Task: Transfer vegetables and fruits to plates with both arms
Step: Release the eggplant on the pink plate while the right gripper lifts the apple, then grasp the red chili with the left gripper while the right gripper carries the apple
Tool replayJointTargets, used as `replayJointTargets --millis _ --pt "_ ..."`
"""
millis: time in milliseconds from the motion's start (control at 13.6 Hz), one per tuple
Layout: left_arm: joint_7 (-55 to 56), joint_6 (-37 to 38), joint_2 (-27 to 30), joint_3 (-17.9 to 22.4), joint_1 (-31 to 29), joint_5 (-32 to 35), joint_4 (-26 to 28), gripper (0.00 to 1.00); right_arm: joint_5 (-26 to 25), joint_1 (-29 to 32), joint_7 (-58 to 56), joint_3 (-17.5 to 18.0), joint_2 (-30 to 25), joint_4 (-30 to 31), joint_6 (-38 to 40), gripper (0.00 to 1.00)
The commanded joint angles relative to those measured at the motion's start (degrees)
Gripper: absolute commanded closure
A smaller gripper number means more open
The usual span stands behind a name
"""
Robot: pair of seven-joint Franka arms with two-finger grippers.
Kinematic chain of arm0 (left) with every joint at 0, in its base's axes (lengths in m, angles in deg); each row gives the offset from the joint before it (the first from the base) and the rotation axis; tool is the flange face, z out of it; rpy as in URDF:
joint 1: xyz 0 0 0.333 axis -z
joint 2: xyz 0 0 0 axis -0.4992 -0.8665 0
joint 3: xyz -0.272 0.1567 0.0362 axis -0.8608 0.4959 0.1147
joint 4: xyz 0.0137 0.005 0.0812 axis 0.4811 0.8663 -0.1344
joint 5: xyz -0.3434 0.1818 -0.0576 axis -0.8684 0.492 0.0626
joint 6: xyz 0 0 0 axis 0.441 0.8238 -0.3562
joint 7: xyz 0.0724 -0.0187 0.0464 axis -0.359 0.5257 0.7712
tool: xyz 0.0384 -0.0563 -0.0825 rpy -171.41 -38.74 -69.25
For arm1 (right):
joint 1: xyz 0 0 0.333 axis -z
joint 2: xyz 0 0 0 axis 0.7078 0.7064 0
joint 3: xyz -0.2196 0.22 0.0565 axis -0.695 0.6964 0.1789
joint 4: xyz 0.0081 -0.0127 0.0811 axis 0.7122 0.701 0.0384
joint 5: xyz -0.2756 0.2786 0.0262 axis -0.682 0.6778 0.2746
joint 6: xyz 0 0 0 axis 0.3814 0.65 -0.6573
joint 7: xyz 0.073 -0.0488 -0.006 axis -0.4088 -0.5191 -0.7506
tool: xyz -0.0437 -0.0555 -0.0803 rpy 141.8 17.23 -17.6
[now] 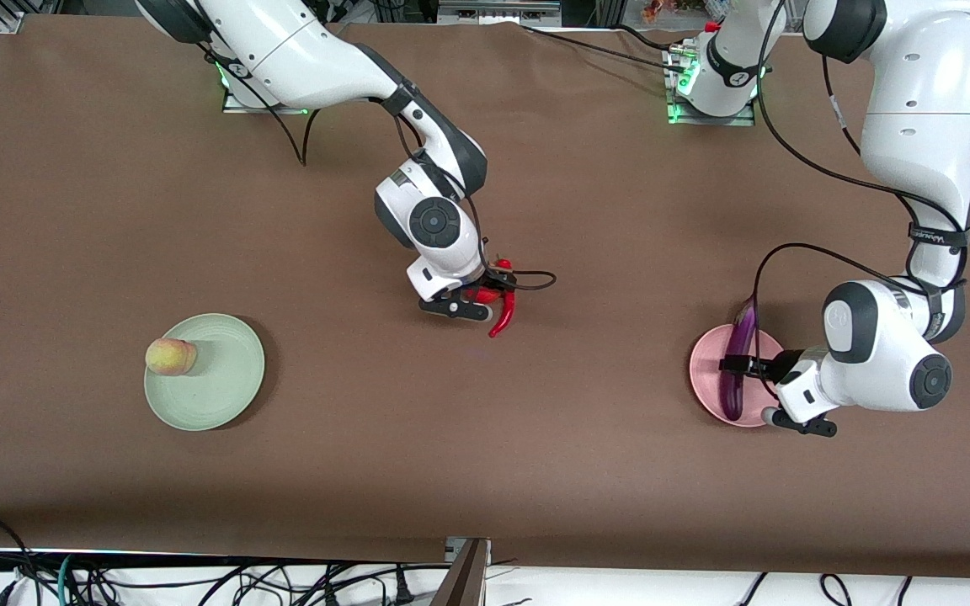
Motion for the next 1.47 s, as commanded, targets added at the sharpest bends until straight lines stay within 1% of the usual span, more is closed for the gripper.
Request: replayJointTargets --millis 0,147,220,293,440,587,660,733,880,1027,1174,1247,1394 --pt "6.6 2.1 1.4 0.2 2.7 -1.3 -0.4 0.00 -0.9 -0.3 1.7 -0.2 0.3 0.0 -1.2 0.17" --pt "14.1 3.9 1.6 -2.1 3.1 -6.4 -0.4 0.00 -0.8 -0.2 1.7 -0.2 0.6 0.1 -1.7 0.57" --pt "19.9 4.6 1.6 -3.0 3.2 -7.2 -0.4 0.00 -0.9 -0.3 1.5 -0.3 0.6 0.0 -1.7 0.66" --pt "25.1 4.7 1.6 -5.1 3.7 -7.2 -0.4 0.00 -0.9 -0.1 1.1 -0.7 0.2 -0.2 -1.6 0.71" --pt "33.3 4.3 2.0 -8.9 4.5 -6.7 -0.4 0.00 -0.9 1.2 0.3 -0.8 -1.6 -0.3 -0.9 0.75" --pt "42.6 3.7 2.0 -9.1 8.5 -6.9 -0.4 0.00 -0.8 4.4 -0.9 -0.7 -4.0 -0.4 2.9 0.75" --pt "46.2 2.7 1.9 -9.1 10.9 -6.8 -0.4 0.00 -0.8 6.3 -5.0 -0.5 -5.5 -0.4 6.0 0.75" --pt "49.0 -0.3 2.0 -9.1 13.5 -6.9 0.2 0.00 -0.6 8.5 -11.1 -0.8 -7.0 -0.4 9.4 0.75" --pt "54.8 -3.0 1.9 -9.1 17.5 -6.8 1.9 0.00 -0.8 14.2 -22.7 -0.8 -8.4 -0.4 15.1 0.75" --pt "62.8 -7.7 1.4 -9.1 23.0 -6.9 3.2 0.00 -0.9 20.8 -35.8 -1.0 -9.3 -0.4 17.9 0.75" --pt "65.6 -12.7 0.2 -8.6 27.7 -6.8 4.7 0.00 -1.1 27.1 -47.8 -1.2 -9.3 -0.4 19.7 0.75" --pt "65.6 -13.5 0.0 -8.5 28.3 -6.7 5.0 0.00 -1.2 29.5 -52.4 -1.6 -9.2 -0.1 19.7 0.75" --pt "65.6 -13.6 -0.8 -8.4 28.8 -5.8 5.0 0.00 -2.2 31.7 -57.7 -3.5 -8.7 0.1 19.6 0.75"
